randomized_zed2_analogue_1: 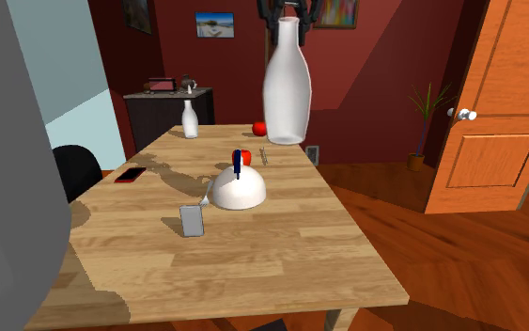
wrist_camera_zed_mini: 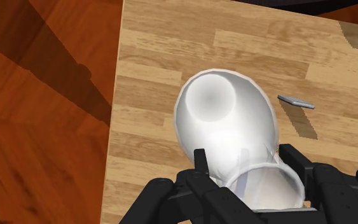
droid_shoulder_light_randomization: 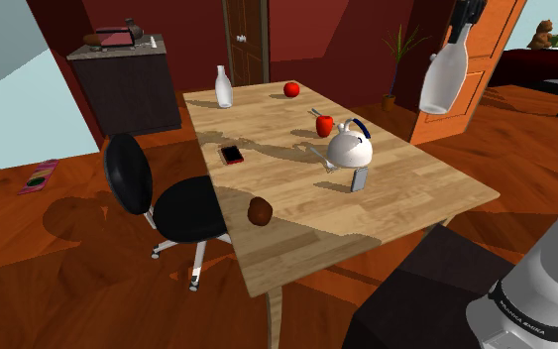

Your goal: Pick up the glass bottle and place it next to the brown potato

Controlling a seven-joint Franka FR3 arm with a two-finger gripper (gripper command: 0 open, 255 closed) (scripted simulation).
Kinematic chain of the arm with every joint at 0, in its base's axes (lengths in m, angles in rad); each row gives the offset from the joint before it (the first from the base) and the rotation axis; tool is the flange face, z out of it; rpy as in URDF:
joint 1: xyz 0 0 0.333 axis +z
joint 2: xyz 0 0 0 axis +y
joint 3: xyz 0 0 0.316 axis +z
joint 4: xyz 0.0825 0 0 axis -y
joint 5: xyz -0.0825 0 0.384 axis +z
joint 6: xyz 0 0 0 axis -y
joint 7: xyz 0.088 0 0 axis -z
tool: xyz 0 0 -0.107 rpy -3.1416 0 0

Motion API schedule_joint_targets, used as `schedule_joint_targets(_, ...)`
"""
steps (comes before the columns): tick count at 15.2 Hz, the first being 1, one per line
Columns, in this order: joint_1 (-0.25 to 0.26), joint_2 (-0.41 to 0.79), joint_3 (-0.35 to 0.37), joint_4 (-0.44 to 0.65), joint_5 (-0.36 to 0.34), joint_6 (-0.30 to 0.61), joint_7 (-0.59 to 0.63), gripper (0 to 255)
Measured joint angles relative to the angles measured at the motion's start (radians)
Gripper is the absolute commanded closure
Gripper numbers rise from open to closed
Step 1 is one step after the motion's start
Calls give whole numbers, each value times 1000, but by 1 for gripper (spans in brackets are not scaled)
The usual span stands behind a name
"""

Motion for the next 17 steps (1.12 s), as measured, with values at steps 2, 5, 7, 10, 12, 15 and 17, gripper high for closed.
schedule_joint_targets(2,-11,25,-6,58,17,-38,-8,255)
schedule_joint_targets(5,-42,84,-17,178,58,-110,-24,255)
schedule_joint_targets(7,-69,122,-24,258,87,-157,-34,255)
schedule_joint_targets(10,-90,158,-25,340,116,-208,-32,255)
schedule_joint_targets(12,-1,69,-6,208,50,-151,27,255)
schedule_joint_targets(15,90,-39,39,60,-23,-89,125,255)
schedule_joint_targets(17,142,-122,84,-52,-73,-46,200,255)
